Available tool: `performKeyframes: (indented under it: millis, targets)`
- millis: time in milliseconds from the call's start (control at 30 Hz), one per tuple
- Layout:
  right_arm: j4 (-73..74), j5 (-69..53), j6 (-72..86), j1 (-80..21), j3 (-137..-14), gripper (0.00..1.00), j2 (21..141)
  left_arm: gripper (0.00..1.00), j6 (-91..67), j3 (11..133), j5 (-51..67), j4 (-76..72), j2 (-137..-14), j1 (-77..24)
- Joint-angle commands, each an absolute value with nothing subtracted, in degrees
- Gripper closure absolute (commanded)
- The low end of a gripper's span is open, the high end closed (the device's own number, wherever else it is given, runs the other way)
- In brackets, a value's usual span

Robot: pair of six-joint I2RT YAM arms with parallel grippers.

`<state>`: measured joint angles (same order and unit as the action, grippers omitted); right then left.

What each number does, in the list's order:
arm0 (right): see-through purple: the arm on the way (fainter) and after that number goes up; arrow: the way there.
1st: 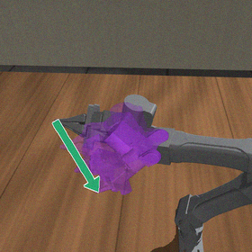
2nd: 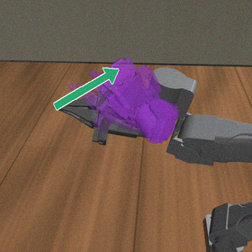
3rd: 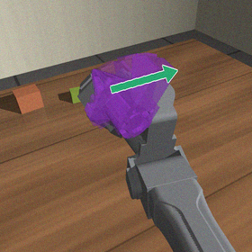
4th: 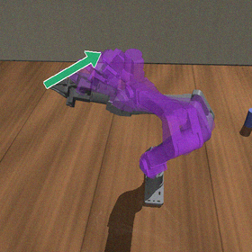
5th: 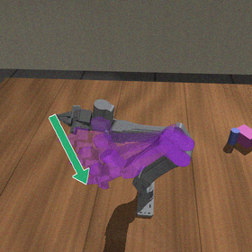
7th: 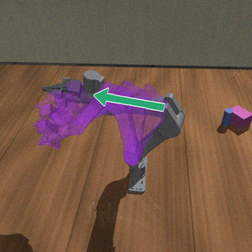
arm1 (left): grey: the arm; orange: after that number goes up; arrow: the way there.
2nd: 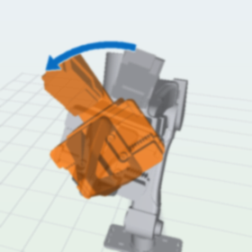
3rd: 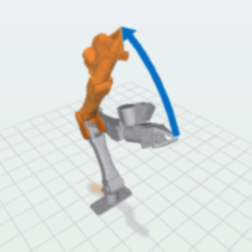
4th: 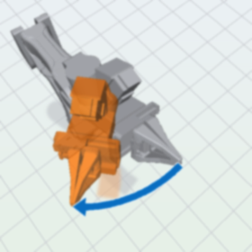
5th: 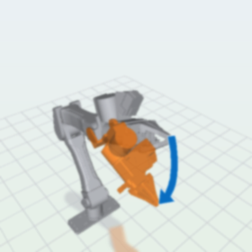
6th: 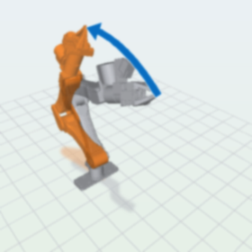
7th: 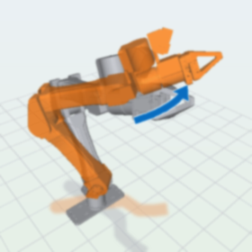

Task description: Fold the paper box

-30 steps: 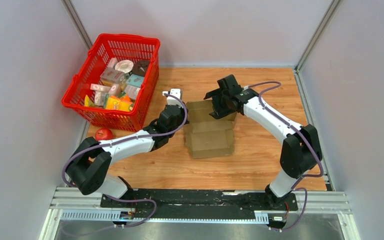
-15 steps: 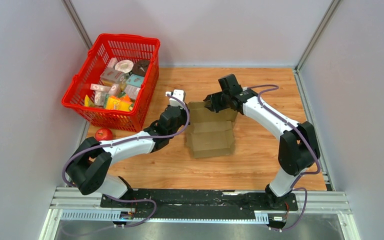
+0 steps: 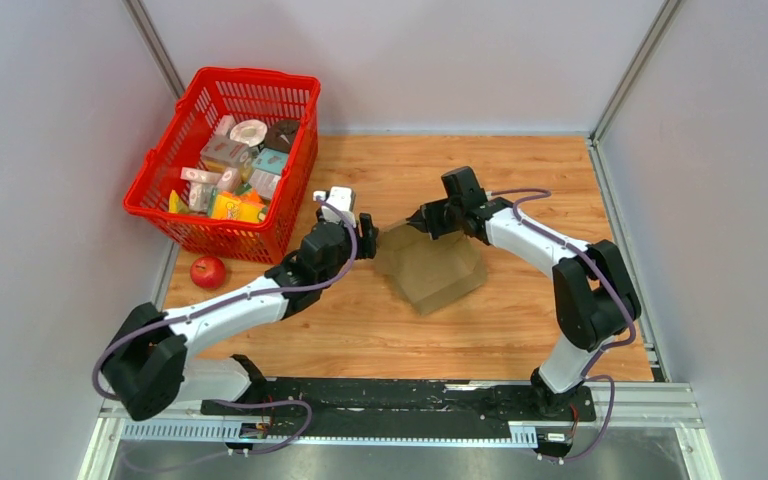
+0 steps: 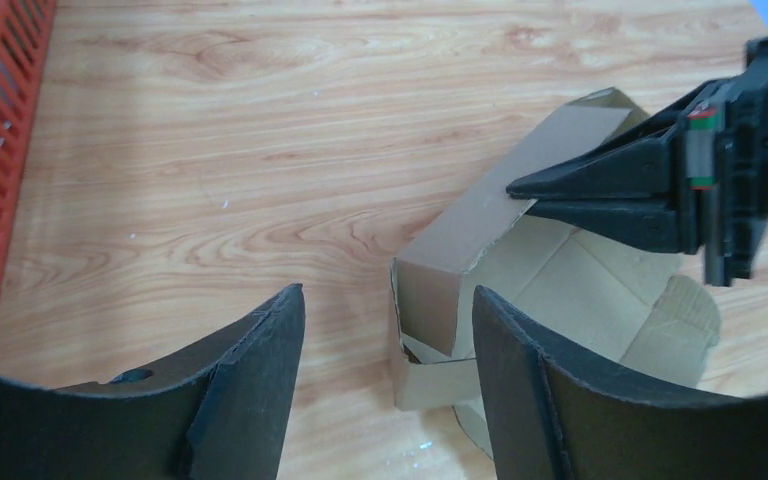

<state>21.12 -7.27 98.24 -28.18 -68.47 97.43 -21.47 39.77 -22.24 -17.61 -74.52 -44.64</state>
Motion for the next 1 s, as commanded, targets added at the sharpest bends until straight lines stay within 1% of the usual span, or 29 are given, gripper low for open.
performKeyframes:
  millis: [0,67,100,233,400,533,667,867,967]
  targets:
    - [16.0,-10.0,98.9,-27.5,-66.1,1.00,95.2,0.29,-25.2,37.6,-24.2,-11.6,-67.9,-44.9]
    - [15.8,-10.0,99.5,-27.3,-65.3,1.00,94.5,0.29,-26.1,37.4,-22.9,-10.6,-67.7,-44.9]
    - [15.8,-9.6,100.0,-27.4,-65.0,1.00,94.3,0.29,-26.1,37.7,-20.3,-9.9,-68.2,-44.9]
    - [14.9,-9.3,101.6,-27.3,-64.2,1.00,93.9,0.28,-26.4,40.9,-14.9,-9.5,-73.5,-44.9]
    - [15.1,-8.3,102.4,-27.5,-64.2,1.00,93.4,0.27,-27.3,44.6,-11.7,-8.4,-78.9,-45.1]
    - [15.3,-7.5,103.1,-27.8,-64.2,1.00,93.3,0.27,-26.5,46.8,-13.3,-8.1,-82.3,-46.4]
    - [16.9,-5.8,103.1,-28.5,-64.9,1.00,92.8,0.26,-28.2,51.0,-20.1,-2.0,-85.8,-47.2]
    - [19.1,-2.3,103.1,-28.8,-65.2,1.00,92.4,0.25,-28.5,49.6,-17.1,-6.1,-84.3,-48.6]
    - [19.0,-1.6,104.1,-29.5,-65.1,1.00,92.2,0.25,-29.4,51.1,-17.4,-5.3,-85.1,-48.8]
